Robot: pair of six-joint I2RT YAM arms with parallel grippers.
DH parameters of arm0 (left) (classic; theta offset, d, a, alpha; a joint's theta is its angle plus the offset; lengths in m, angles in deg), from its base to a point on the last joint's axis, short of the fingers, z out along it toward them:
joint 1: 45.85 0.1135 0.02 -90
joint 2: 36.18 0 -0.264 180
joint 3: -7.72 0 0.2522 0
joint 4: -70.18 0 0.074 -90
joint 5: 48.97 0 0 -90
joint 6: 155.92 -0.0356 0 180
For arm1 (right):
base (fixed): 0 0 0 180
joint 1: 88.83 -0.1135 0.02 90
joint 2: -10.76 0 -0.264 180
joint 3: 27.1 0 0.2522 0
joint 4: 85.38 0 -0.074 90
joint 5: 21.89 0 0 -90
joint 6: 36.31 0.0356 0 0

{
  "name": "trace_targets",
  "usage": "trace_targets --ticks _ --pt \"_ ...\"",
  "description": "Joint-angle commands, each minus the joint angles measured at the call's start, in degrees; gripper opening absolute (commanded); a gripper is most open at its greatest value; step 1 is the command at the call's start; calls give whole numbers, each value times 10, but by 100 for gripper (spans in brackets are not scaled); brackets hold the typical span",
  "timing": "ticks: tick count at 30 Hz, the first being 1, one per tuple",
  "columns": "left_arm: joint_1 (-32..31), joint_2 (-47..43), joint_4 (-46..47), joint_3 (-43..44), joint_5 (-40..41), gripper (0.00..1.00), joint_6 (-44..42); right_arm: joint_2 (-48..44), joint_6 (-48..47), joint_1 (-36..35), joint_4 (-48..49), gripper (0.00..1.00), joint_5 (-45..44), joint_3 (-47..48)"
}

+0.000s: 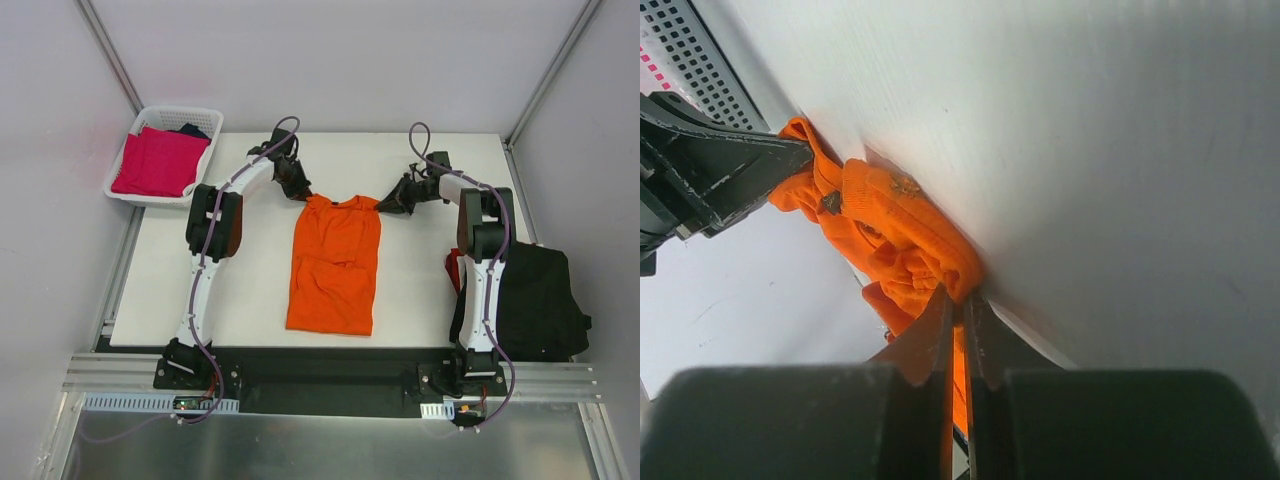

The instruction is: Fold and stack the t-shirts

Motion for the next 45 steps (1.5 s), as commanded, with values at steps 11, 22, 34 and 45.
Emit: trace_targets --ticks 11,22,34,45 --pt "-1 -65 -31 11 13 1 -11 -64 21 -6 13 1 36 5" --pt "-8 -133 -39 -25 13 0 -23 -125 -4 -17 -6 1 57 -38" --pt "-30 -208 -47 -100 25 0 -33 -247 -48 -33 -31 1 58 -168" --pt "-96 -305 -46 -247 61 0 2 -349 -103 -82 -76 1 37 -302"
